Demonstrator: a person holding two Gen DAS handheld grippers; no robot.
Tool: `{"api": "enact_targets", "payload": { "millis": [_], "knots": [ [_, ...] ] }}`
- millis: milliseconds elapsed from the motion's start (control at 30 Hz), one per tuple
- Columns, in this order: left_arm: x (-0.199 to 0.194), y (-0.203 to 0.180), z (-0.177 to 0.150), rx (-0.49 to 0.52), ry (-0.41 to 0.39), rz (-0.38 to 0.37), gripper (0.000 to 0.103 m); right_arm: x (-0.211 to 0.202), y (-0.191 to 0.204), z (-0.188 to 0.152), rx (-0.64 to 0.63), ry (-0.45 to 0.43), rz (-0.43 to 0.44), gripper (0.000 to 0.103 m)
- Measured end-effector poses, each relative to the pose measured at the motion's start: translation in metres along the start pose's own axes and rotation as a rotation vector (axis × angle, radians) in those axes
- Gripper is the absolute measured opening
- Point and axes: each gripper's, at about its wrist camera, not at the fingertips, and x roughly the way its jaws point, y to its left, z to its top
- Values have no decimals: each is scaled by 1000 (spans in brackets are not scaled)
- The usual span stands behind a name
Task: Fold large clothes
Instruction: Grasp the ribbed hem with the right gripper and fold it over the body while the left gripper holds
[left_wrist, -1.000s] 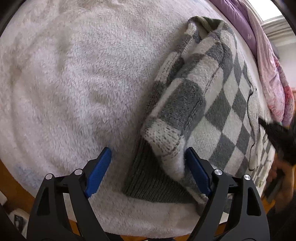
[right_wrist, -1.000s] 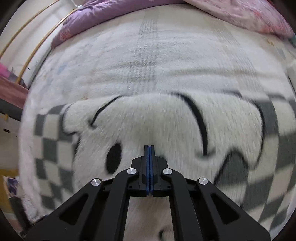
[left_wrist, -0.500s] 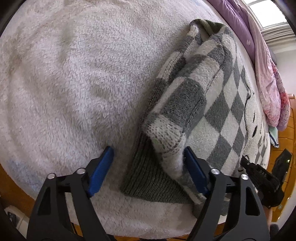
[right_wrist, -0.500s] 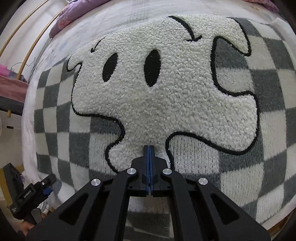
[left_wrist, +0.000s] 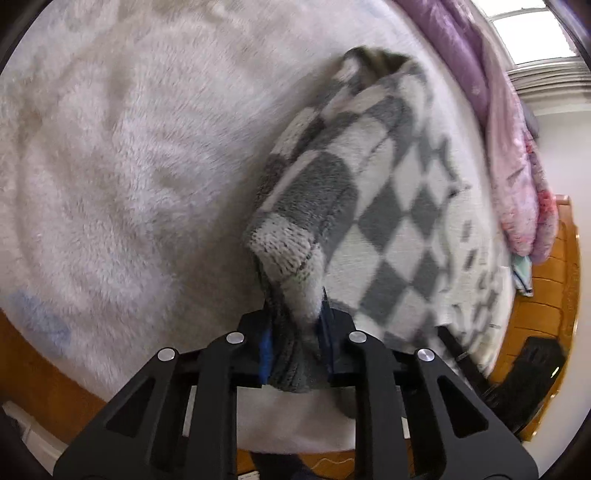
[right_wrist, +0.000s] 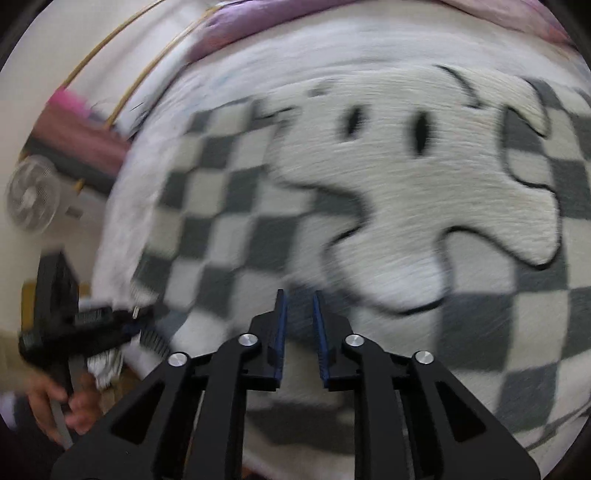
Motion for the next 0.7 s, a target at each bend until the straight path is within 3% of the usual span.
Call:
{"api": "enact_targets", "payload": {
  "millis": [100,133,167,300,467,700],
  "knots": [
    [-19,-14,-1,2,-4,-47,18,-4,29,-16,-112,11,48,43],
    [-26,-20,-1,4,-6,-68,18,-6,42,-24,-151,5,58,57],
    [-31,-25,-2,5,-5,-87,18,-5,59,-28,-177,-7,59,62],
    [-41,-46,-3,32,-5,-120,18,-7,96,-41,-304,-28,114,66],
    [-38,-62,-2,29,9,-148,18,1,116,-37,-392,-115,37,71],
    [-42,-68,0,1,9,-190,18,32,134,-12,-409,-159,1,73]
  ]
}}
